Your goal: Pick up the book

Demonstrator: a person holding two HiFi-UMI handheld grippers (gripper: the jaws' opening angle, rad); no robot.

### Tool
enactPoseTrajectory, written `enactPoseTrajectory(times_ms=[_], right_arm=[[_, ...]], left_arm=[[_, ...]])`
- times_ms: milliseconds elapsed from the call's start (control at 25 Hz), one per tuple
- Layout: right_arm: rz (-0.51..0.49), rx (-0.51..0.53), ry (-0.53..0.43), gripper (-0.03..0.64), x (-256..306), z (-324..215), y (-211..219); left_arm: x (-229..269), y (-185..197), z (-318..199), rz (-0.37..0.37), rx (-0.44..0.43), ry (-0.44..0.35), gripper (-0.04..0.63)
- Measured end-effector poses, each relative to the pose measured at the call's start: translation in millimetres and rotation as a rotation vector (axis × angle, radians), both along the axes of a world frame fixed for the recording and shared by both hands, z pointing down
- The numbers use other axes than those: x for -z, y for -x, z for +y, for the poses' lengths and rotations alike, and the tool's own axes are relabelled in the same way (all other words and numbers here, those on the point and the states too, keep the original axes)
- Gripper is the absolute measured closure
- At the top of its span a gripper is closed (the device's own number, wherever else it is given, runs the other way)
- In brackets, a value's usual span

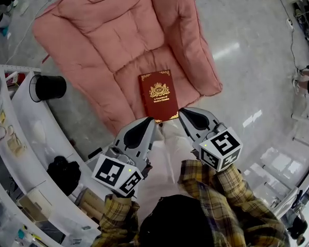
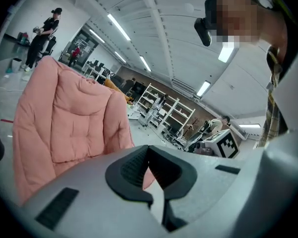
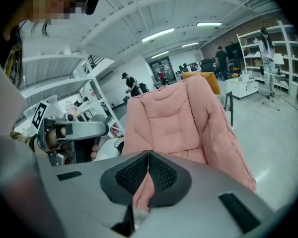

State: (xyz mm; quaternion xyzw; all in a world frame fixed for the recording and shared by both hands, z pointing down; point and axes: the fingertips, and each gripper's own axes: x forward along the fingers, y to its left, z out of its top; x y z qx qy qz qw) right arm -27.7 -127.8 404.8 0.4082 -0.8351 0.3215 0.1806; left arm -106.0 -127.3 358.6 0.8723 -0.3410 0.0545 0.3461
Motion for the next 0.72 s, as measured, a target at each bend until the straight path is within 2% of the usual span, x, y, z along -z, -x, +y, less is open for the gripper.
enactPoseTrajectory(times_ms=[320,480,720], right_arm=[[-0.021,-0.066,0.053,0.598,-88.5,1.9,-32.5],[-0.030,-0.065,0.070,0.598,-127.5,8.8,-40.8],[-0.045,-0.055,0.099,0.598,-184.8,21.7,-43.2]], left_arm=[[-103.9,-15.1,7.1,-0.044,0.001,0.102,0.591],[-147.8,-25.4,15.1,-0.037,-0.012,0.148,0.591],[-207.7,-39.7,21.7,-0.073,-0.043,0.194,0.591]])
